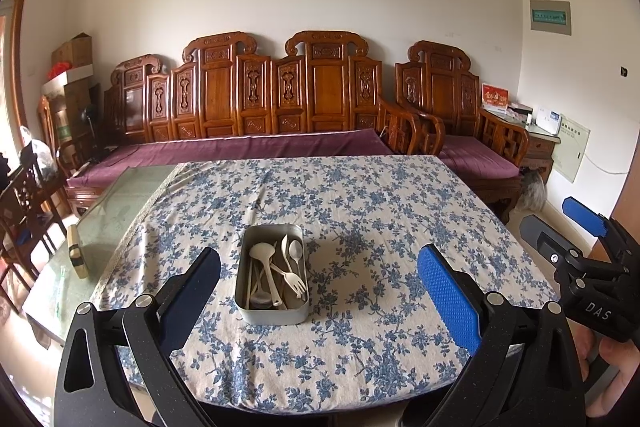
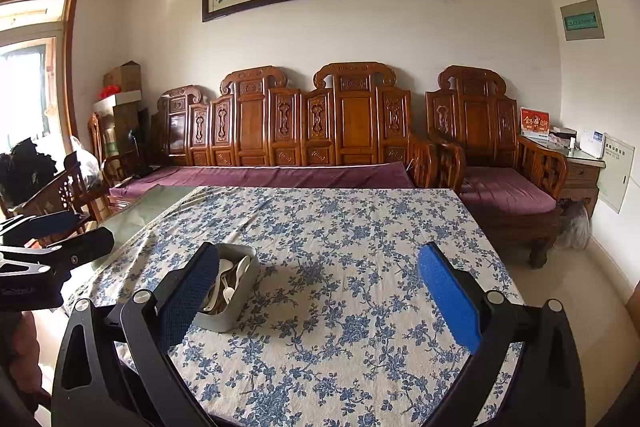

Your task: Organize utensils

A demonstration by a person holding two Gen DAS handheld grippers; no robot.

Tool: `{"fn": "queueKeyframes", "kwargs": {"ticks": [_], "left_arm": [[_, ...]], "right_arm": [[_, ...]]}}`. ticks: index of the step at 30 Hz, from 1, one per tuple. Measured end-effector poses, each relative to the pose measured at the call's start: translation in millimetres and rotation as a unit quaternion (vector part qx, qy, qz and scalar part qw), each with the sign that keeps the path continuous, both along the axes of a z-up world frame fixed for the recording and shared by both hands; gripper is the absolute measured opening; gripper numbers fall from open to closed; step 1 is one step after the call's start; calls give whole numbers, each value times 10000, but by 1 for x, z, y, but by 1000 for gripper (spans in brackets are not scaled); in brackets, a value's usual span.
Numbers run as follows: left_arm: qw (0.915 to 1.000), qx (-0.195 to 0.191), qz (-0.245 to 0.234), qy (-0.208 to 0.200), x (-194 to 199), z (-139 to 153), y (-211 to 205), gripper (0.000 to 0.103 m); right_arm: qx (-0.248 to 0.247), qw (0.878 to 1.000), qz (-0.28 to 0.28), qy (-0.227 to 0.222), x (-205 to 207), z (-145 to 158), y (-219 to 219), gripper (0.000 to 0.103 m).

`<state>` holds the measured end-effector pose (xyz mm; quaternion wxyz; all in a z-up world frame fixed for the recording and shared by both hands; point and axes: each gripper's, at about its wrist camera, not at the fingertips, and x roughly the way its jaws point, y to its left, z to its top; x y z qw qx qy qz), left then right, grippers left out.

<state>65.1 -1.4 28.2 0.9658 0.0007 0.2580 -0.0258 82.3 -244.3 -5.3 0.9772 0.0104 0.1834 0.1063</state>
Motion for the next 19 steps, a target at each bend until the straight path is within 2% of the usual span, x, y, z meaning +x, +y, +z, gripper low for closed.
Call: {"fn": "queueKeyframes", "kwargs": {"ticks": [19], "left_arm": [[10000,-34,-48,-23,-4,3,-2,95]], "right_arm": [[1,10000,-9,-9,-1,-1,0,100]]}}
